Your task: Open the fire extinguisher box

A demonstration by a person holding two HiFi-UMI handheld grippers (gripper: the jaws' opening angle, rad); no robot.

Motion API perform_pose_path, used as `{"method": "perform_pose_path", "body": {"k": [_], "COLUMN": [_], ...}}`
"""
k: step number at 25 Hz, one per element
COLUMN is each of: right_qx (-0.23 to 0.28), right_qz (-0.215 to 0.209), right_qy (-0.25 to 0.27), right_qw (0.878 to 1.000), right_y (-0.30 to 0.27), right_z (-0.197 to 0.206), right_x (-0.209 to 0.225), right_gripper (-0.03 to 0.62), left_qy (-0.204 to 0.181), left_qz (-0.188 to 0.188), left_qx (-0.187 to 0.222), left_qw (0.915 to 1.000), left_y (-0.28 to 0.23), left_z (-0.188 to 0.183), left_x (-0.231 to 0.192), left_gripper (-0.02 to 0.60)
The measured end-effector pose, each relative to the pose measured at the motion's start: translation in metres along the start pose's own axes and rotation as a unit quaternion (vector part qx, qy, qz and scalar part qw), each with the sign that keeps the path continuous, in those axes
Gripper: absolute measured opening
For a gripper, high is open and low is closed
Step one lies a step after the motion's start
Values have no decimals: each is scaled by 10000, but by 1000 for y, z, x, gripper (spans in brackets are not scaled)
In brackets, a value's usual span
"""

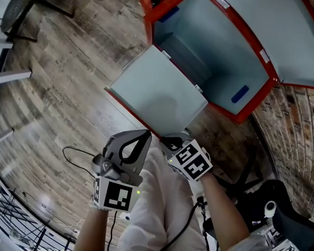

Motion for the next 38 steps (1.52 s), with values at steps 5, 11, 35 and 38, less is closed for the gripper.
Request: {"method": "perform_pose_path", "body": {"k": [5, 11, 35, 38], "right_qx": [-267, -599, -1111, -771], "right_qz": [7, 645, 3003, 2970], "right_qy": [138, 483, 263, 164], "right_qw": [9995, 9949, 9470, 9516], "right_y": [-35, -75, -107, -76], "right_z": [16, 33, 64, 53], "right_x": [11, 32, 112, 100], "right_gripper": [34, 28, 9, 9], "left_qy": [-262, -239, -196, -166], "left_qz": [178, 276, 60, 7], "left_qx": [-17, 1, -90, -19], "left_qw": [9995, 9993, 9997, 9999], "left_y": [-11, -32, -84, -75], "left_z": [11, 26, 41, 22], "left_x": [4, -5, -50, -47], "left_gripper": [-2, -2, -2, -2]}}
Point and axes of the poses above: the fingertips, and each gripper's own axes: y backward along the fingers, x to its right, z out of its underside, the point moved 8 cm from there along y, backward along the fingers, and after that the axes turned 8 degrees about y, right-handed, at the moved point
